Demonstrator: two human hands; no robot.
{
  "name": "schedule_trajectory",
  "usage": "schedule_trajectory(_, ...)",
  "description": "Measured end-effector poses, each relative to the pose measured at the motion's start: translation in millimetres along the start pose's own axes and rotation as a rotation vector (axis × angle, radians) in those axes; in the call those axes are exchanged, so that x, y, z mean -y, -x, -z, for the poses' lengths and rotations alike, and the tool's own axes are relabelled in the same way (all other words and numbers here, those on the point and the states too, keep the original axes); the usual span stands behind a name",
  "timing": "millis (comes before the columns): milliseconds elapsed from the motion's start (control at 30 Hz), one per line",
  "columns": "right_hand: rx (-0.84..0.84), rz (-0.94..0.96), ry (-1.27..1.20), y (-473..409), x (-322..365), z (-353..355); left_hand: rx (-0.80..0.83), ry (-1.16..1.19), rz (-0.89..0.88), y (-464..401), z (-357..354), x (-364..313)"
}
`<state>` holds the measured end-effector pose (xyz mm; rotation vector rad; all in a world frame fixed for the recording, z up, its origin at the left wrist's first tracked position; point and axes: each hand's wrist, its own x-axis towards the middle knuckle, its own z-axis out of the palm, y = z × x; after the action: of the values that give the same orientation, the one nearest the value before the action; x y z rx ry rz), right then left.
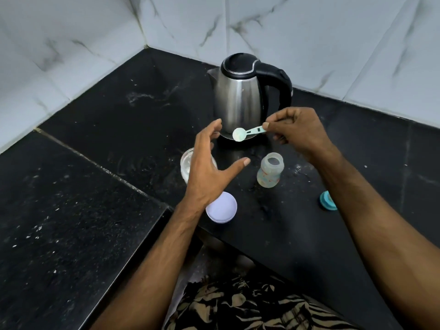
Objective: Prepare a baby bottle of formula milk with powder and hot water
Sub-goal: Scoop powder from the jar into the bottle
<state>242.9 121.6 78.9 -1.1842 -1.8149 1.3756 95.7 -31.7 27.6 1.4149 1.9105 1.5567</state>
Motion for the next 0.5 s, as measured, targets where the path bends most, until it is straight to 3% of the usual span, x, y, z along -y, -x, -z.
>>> schedule_trajectory(233, -0.106, -0.052, -0.025, 12, -19, 33, 0.066, 0.112, 0.113, 21, -58, 8)
schedule_trajectory(500, -0.138, -0.072, -0.019, 30, -33, 53, 0.150, 0.068, 0.217, 22, -95, 28)
